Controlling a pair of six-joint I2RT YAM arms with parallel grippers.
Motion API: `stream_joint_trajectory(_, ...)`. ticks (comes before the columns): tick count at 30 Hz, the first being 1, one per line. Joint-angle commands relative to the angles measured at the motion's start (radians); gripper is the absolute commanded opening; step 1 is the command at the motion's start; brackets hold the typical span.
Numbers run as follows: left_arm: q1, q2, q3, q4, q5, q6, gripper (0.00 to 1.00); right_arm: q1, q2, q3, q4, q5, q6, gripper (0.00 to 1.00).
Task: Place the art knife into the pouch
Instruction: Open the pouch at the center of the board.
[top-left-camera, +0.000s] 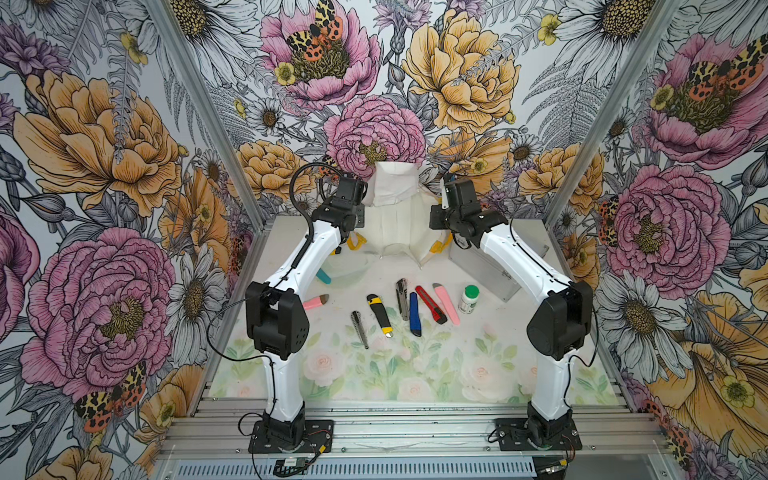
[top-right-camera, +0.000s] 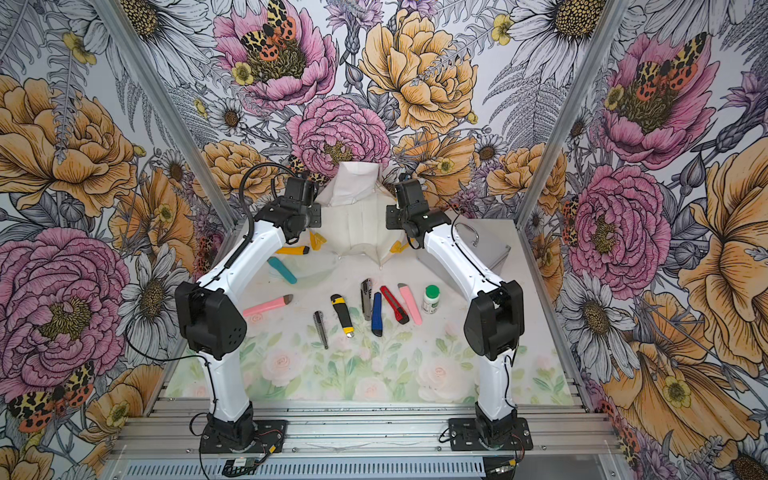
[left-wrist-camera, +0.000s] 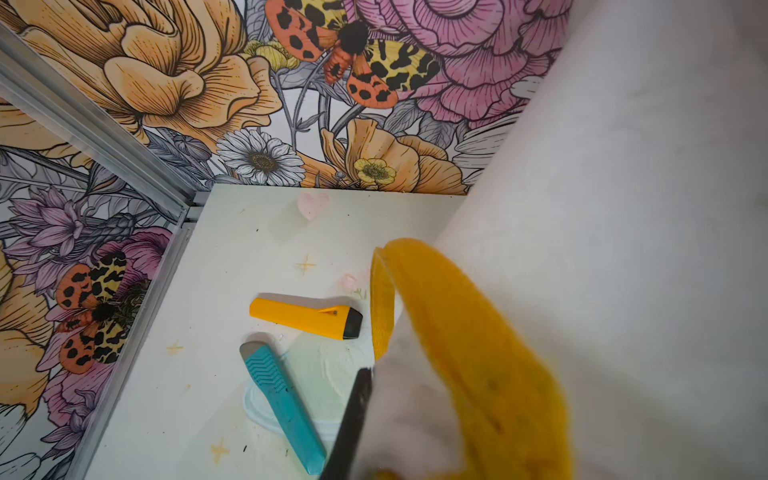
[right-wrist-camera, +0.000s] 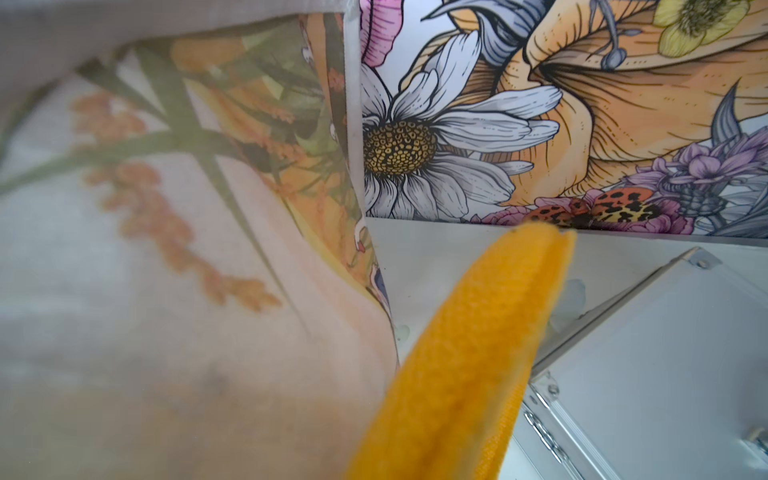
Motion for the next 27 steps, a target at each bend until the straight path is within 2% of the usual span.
stream_joint_trajectory(1,0.001,-0.063,-0.067,-0.042,0.117,-0.051,0.0,-0.017,-0.027,0.017,0.002,-0.019,0.027,0.0)
stream_joint_trajectory(6,0.0,-0.121,-0.145,-0.079,0.183,-0.094,0.0,-0.025,-0.094,-0.072,-0.041,-0.062,0.046,0.0)
stream_joint_trajectory(7,-0.001,-0.15,-0.163,-0.082,0.232,-0.106,0.0,-0.027,-0.109,-0.09,-0.051,-0.076,0.048,0.0)
stream_joint_trajectory(14,0.001,-0.226,-0.258,-0.113,0.366,-0.177,0.0,-0.03,-0.195,-0.192,-0.13,-0.141,0.073,0.0)
stream_joint_trajectory(21,0.003,-0.294,-0.298,-0.169,0.477,-0.227,0.0,-0.034,-0.246,-0.203,-0.213,-0.208,0.07,0.0)
stream_joint_trajectory(27,0.011,-0.26,-0.26,-0.185,0.515,-0.228,0.0,-0.042,-0.177,-0.156,-0.221,-0.251,0.062,0.0)
